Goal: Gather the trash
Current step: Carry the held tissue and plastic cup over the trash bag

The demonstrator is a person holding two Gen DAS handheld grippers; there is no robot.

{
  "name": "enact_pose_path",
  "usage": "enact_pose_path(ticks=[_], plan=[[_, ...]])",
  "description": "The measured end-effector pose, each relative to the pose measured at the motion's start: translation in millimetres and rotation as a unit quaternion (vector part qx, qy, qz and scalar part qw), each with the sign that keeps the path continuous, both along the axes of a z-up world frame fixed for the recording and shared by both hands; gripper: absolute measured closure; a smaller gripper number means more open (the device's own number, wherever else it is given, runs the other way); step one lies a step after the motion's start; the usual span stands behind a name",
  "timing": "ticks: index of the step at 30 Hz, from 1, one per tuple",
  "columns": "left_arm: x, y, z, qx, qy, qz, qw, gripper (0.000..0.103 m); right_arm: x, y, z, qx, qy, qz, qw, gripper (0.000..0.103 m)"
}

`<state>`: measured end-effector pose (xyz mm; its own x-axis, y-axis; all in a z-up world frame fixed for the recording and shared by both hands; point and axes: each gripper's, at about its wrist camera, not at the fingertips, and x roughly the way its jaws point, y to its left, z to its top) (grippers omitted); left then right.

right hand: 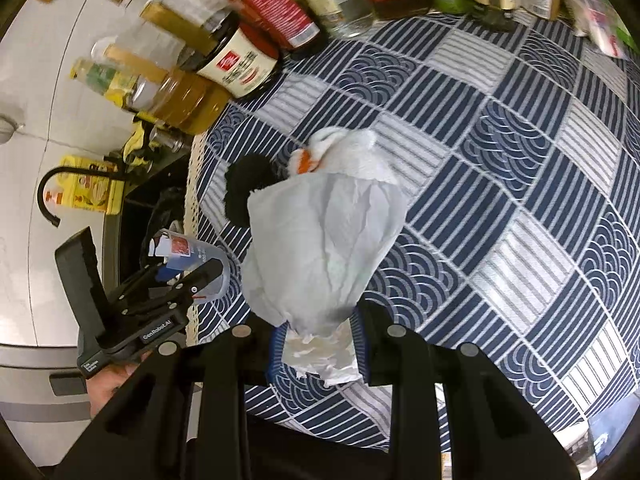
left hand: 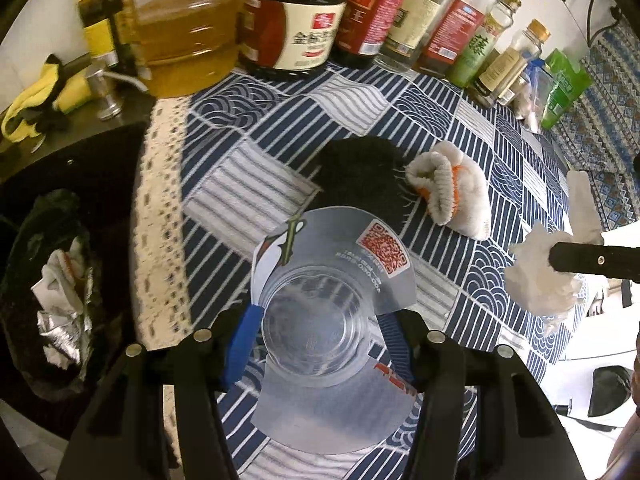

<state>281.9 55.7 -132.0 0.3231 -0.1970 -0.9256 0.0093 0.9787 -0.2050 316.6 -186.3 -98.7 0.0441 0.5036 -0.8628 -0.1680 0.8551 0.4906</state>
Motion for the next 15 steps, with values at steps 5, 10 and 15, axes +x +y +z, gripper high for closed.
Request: enact_pose_path(ticks=[5, 10, 15], plan=[[-17.0, 22.4, 6.1, 0.002, -0.001, 0.017, 0.9998, 0.048, -6.3, 28.8, -3.5, -0.002, 0.004, 0.027, 1.0, 0.073], [-33.3, 51.5, 11.9, 0.006, -0.004, 0.038, 0.9993, 0.048, -14.8, 64.6, -6.1, 0.0, 0.007, 0.058, 0.998, 0.072], [-48.6, 84.6, 17.7, 0.008, -0.007, 0.059, 0.9982, 0.048, -23.3, 102.4, -8.2, 0.0, 0.006, 0.085, 0.996, 0.072]])
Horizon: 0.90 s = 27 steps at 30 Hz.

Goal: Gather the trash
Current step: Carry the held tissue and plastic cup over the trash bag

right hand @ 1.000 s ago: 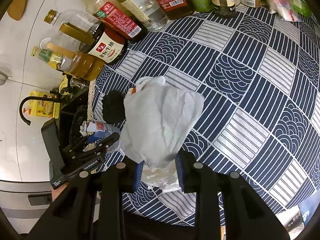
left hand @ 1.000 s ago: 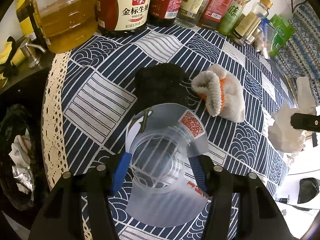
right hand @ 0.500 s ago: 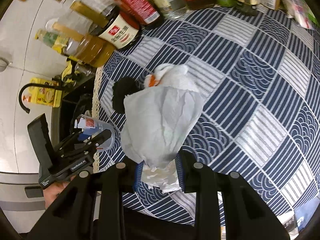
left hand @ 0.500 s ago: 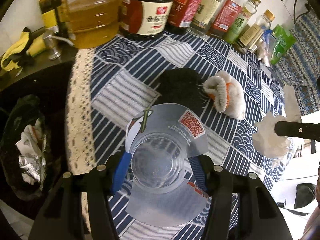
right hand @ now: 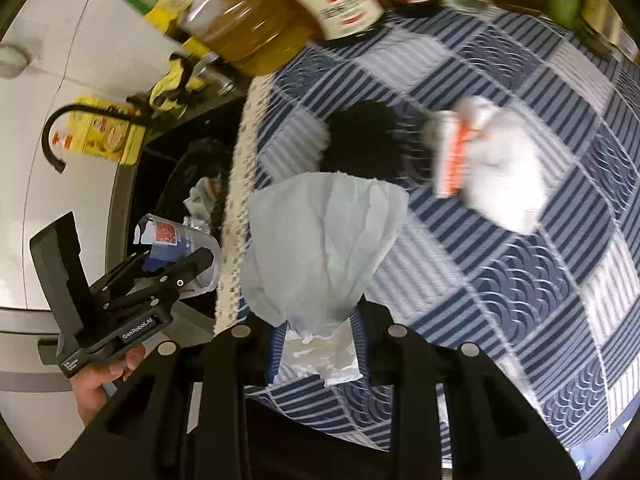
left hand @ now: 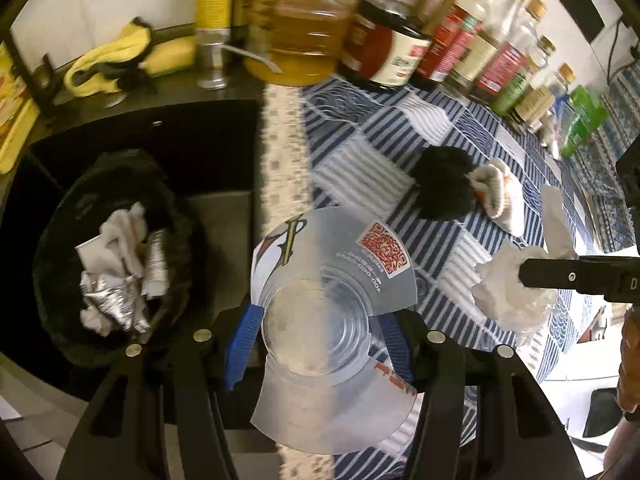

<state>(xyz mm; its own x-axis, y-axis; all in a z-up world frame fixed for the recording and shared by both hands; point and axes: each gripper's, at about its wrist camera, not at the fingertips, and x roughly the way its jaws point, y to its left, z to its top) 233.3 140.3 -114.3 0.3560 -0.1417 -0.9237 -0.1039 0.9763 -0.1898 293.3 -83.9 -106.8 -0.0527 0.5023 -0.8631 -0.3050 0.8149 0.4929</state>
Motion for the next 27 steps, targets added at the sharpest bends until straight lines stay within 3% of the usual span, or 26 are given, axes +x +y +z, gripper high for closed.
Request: enact_pose_path(ticks=[17, 27], plan=[[-49.2, 132.7, 12.9, 0.006, -0.011, 0.066, 0.9977, 0.048, -22.0, 152.2, -7.1, -0.004, -0.007, 0.088, 0.996, 0.072], [-57.5, 203.2, 19.4, 0.005, -0.012, 0.092, 0.9957, 0.048, -32.3, 229.1, -8.7, -0.01, -0.01, 0.12, 0.993, 0.072]])
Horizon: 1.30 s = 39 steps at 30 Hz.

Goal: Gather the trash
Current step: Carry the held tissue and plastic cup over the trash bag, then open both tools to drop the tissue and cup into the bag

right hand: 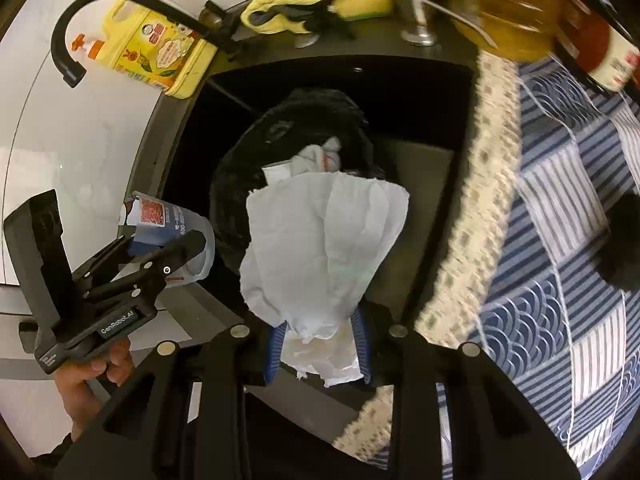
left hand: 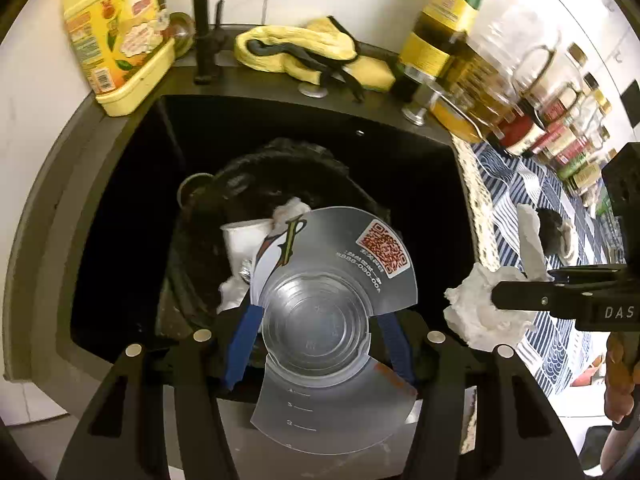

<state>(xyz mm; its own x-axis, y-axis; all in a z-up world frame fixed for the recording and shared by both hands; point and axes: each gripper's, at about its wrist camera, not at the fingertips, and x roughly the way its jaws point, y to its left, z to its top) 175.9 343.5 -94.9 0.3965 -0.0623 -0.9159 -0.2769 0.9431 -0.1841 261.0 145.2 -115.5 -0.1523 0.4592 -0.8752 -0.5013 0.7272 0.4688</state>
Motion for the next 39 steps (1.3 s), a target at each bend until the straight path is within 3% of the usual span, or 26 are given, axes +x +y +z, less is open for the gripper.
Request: enact_pose_path(ticks=[9, 19, 21, 24, 26, 39], plan=[[12.4, 38.2, -3.5, -0.011, 0.003, 0.006, 0.9999, 0.048, 14.8, 55.2, -9.1, -0.013, 0.0, 0.02, 1.0, 0.07], [33.6, 69.4, -29.8, -0.044, 0.02, 0.021, 0.9986, 0.046, 40.0, 96.9, -19.5, -0.033, 0.002, 0.037, 0.999, 0.067], [37.6, 73.1, -34.7, -0.056, 0.025, 0.022, 0.9979, 0.043, 44.7, 101.4, -21.3, -0.034, 0.006, 0.037, 0.999, 0.058], [42.8, 78.3, -42.4, -0.066, 0.035, 0.029, 0.9968, 0.03, 50.6, 107.4, -23.1, -0.038, 0.01, 0.035, 0.999, 0.045], [44.8, 79.8, -46.9, -0.071, 0.041, 0.031, 0.9962, 0.027, 53.6, 107.4, -23.3, -0.04, 0.011, 0.032, 0.999, 0.042], [38.0, 79.0, -43.2, -0.065, 0.04, 0.029, 0.9967, 0.027, 48.1, 92.6, -14.9, -0.036, 0.007, 0.009, 0.999, 0.041]])
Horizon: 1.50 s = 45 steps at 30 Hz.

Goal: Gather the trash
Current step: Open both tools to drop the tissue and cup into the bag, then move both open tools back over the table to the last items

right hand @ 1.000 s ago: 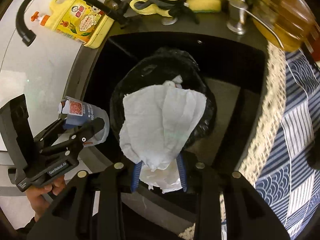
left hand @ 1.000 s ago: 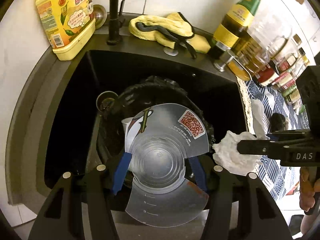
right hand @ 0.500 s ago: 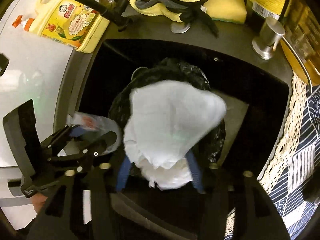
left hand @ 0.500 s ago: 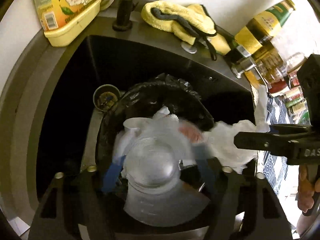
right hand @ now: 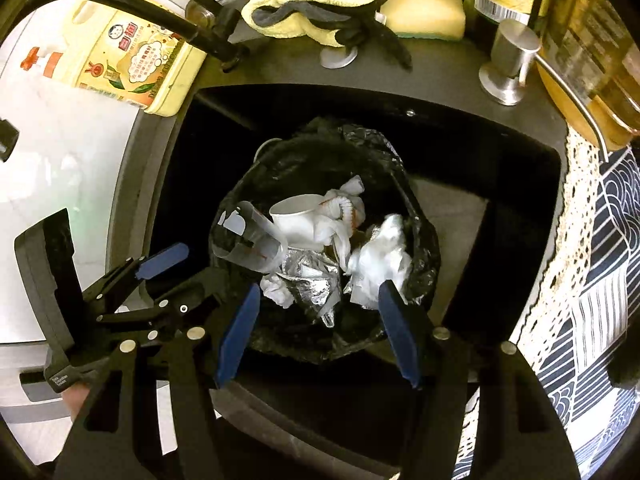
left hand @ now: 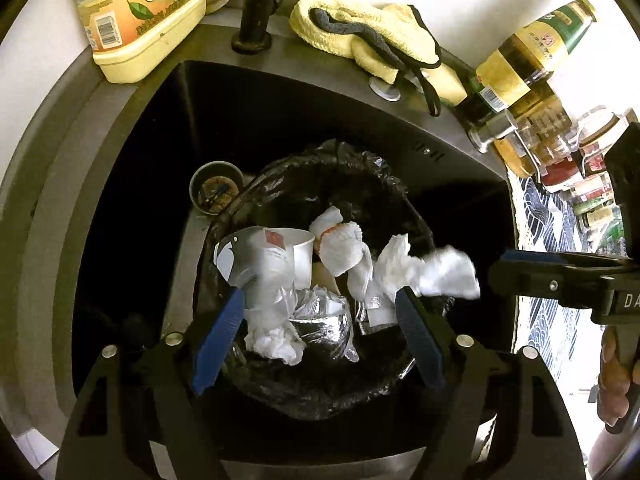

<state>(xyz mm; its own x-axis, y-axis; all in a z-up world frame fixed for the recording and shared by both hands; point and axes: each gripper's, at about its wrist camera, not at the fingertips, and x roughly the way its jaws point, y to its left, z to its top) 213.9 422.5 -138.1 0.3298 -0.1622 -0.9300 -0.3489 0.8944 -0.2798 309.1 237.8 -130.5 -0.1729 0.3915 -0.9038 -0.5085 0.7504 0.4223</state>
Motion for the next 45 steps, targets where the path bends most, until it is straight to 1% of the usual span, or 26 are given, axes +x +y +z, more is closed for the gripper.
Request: enact_pose_path(ticks=[8, 14, 19, 24, 28, 30, 33, 36, 41, 45], plan=[[-14.8, -8.9, 15.3, 0.008, -0.014, 0.001, 0.9999, 0.027, -12.0, -12.8, 13.7, 0.01, -0.015, -0.006, 1.0, 0.041], [-25.9, -21.6, 28.6, 0.015, -0.027, -0.004, 0.9995, 0.027, -21.0, -34.4, 25.4, 0.017, -0.029, -0.02, 0.999, 0.041], [-31.2, -41.6, 37.8, 0.02, -0.034, -0.02, 0.999, 0.027, -25.1, -58.9, 30.2, 0.017, -0.035, -0.034, 0.999, 0.041], [-34.2, -67.8, 40.9, 0.021, -0.034, -0.038, 0.9985, 0.027, -27.7, -88.3, 28.5, 0.015, -0.034, -0.055, 0.998, 0.041], [-34.5, -91.3, 40.7, 0.021, -0.036, -0.052, 0.9978, 0.027, -29.1, -119.6, 24.3, 0.002, -0.035, -0.07, 0.997, 0.041], [-32.2, -105.8, 40.1, 0.02, -0.036, -0.059, 0.9974, 0.027, -28.8, -138.0, 23.5, -0.002, -0.037, -0.079, 0.996, 0.037], [-26.8, -128.1, 39.9, 0.019, -0.037, -0.07, 0.9967, 0.027, -27.0, -169.5, 23.7, -0.007, -0.039, -0.097, 0.995, 0.036], [-19.4, -153.9, 41.7, 0.019, -0.041, -0.082, 0.9956, 0.027, -20.1, -204.2, 26.2, -0.009, -0.044, -0.116, 0.992, 0.029], [-5.7, -198.2, 46.0, 0.017, -0.049, -0.099, 0.9937, 0.027, -5.0, -262.2, 35.4, -0.021, -0.058, -0.144, 0.988, 0.028], [3.2, -231.2, 53.0, 0.02, -0.057, -0.112, 0.9919, 0.027, 9.4, -302.3, 41.9, -0.026, -0.07, -0.161, 0.984, 0.024]])
